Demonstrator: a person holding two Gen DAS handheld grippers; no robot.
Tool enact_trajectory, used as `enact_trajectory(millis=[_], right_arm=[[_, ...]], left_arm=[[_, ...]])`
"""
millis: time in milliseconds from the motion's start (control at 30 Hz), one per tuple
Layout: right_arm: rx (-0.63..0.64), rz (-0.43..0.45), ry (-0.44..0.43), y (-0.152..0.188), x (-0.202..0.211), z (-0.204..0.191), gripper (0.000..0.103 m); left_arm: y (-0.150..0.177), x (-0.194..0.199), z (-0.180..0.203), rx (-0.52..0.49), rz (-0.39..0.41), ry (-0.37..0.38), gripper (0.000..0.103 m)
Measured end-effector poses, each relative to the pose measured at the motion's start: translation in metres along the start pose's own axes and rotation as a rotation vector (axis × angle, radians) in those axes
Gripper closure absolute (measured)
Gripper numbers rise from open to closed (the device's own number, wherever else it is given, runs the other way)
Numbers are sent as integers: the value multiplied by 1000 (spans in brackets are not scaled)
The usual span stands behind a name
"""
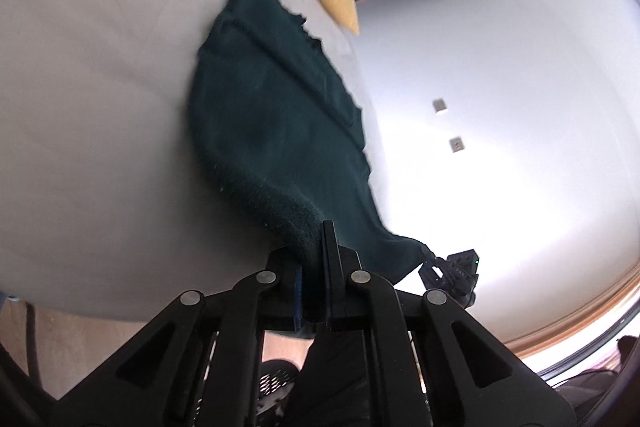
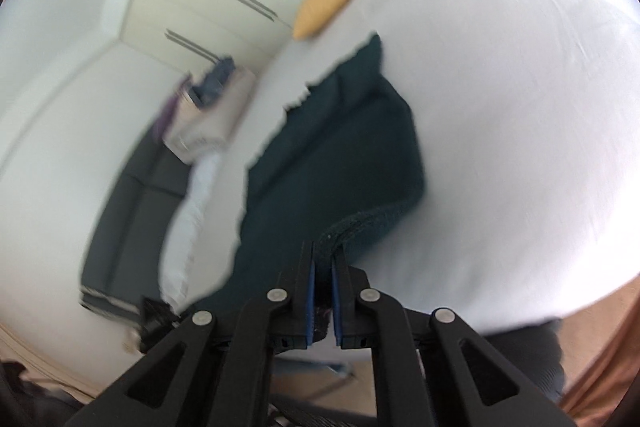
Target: Fold small clothes
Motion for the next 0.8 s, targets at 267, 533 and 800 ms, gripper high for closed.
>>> enact_trajectory(millis=[267, 533, 800], right_arm=[[14, 67, -44, -39, -39, -28, 95], [21, 126, -10, -107, -77, -35, 95], [26, 153, 67, -173, -137, -34, 95]], left_arm=[[-42, -7, 15, 30, 60, 53, 97], [-115, -27, 26, 46, 127, 89, 97], [-204, -74, 18, 69, 168, 67, 97]])
Point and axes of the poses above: each gripper's, at about its wrist camera, not at the fingertips, and x roughly against the way its jaws point, z to its right, y to its underside, the point moved 4 cm from there along -x, roughly the way its jaws point, and after that the axes turned 4 degrees about z, right-handed, at the moved point
